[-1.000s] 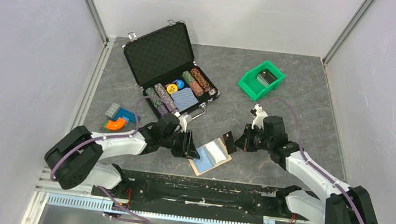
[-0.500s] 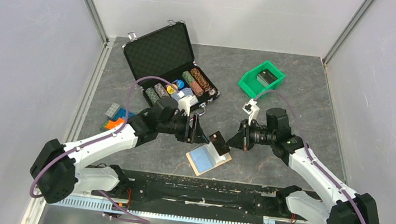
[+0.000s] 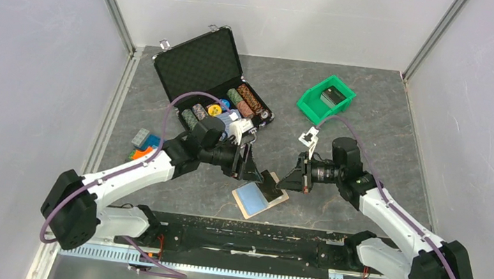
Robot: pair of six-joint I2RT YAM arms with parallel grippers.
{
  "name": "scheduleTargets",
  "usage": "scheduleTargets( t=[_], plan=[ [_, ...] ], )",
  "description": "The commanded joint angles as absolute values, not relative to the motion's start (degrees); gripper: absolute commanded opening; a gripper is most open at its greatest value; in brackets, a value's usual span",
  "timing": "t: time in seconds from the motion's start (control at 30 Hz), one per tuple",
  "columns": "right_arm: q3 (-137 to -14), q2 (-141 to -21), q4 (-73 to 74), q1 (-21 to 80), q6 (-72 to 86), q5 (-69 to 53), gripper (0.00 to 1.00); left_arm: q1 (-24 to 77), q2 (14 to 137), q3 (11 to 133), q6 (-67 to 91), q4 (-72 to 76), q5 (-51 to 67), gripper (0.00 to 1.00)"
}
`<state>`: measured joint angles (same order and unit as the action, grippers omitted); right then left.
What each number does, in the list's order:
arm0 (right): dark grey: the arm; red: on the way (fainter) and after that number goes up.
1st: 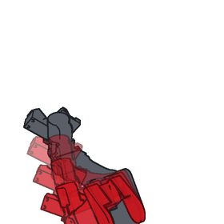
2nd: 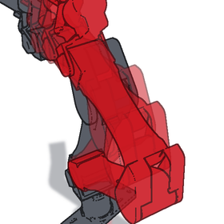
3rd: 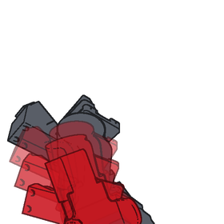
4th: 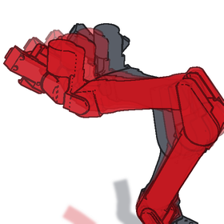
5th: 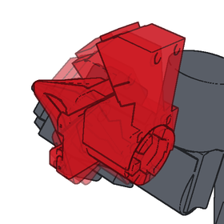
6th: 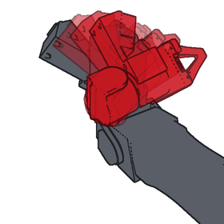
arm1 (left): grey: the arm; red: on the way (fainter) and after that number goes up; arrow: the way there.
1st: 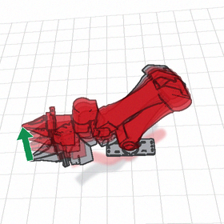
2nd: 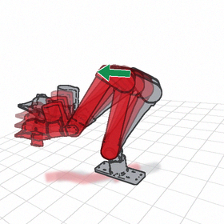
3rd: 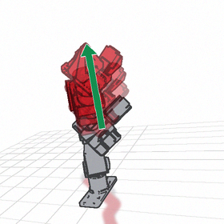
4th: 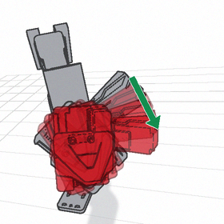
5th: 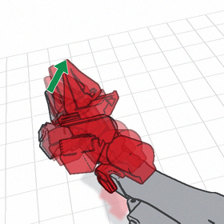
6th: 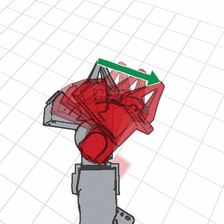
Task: Take the credit cards out of the card holder
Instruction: Remove the credit card from the card holder.
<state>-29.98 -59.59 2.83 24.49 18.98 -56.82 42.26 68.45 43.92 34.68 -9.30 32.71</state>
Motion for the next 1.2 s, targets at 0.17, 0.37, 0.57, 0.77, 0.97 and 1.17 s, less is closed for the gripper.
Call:
scheduleTargets(
  t=[0.17,0.37,0.57,0.77,0.97,1.17],
  plan=[
    [-26.91,-58.16,-8.23,25.99,25.73,-60.03,0.0,42.54,71.44,44.47,33.22,-3.08,39.8,0.61],
    [-26.55,-58.58,-8.69,25.99,25.71,-59.77,0.0,42.54,72.66,44.13,35.46,-0.2,42.41,0.28],
    [-26.72,-58.26,-8.85,25.09,26.34,-55.19,0.18,42.54,72.85,42.59,39.93,3.8,44.43,0.02],
    [-25.03,-53.99,-9.27,21.72,31.67,-43.95,0.45,42.54,69.89,39.31,46.68,8.85,39.57,0.02],
    [-18.72,-49.36,-21.51,21.72,43.96,-41.53,0.55,42.54,66.64,35.6,54.19,16.41,30.85,0.02],
    [-10.05,-45.07,-37.35,21.71,56.85,-38.05,0.56,42.54,64.8,33.7,60.48,22.91,23.71,0.02]
  ],
)
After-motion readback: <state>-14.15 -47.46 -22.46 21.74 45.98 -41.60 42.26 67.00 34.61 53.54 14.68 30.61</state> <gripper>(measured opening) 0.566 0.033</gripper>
